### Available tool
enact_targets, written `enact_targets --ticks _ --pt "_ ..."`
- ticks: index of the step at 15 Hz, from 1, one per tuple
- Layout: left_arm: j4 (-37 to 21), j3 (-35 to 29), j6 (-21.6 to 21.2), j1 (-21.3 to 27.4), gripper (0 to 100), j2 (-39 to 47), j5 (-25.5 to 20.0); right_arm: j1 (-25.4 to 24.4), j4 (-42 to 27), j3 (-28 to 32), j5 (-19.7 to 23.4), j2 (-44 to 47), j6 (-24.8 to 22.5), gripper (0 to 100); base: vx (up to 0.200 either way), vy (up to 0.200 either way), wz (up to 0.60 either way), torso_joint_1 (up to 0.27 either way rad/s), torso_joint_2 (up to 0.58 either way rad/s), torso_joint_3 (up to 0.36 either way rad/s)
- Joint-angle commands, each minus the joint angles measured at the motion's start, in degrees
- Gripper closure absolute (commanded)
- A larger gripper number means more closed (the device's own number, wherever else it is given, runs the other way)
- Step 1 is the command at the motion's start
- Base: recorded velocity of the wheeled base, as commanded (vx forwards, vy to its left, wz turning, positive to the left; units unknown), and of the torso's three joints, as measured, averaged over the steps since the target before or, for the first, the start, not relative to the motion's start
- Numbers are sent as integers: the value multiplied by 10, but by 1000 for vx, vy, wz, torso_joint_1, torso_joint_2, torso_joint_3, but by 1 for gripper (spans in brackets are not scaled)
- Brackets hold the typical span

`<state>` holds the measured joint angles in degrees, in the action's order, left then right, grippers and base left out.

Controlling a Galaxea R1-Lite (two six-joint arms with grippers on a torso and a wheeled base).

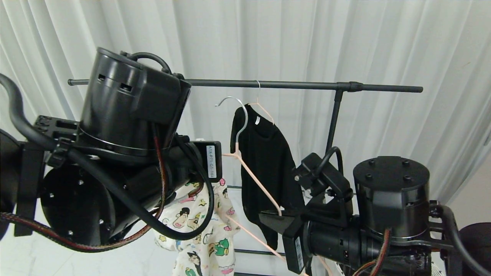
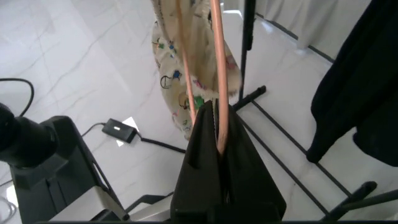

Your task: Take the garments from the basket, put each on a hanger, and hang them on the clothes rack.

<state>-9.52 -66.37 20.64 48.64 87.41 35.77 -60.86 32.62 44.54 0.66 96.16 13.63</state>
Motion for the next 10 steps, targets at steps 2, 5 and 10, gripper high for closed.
enact_targets --ticks 2,5,10 --pt "0 -15 -2 12 100 -10 -25 -13 4 11 -22 25 2 100 0 0 0 0 0 0" --pt "0 -6 -2 20 100 -24 -37 -13 17 12 -33 32 2 100 0 0 0 0 0 0" --pt "0 50 -56 16 0 -67 -36 -13 31 10 -64 29 3 100 0 0 0 0 0 0"
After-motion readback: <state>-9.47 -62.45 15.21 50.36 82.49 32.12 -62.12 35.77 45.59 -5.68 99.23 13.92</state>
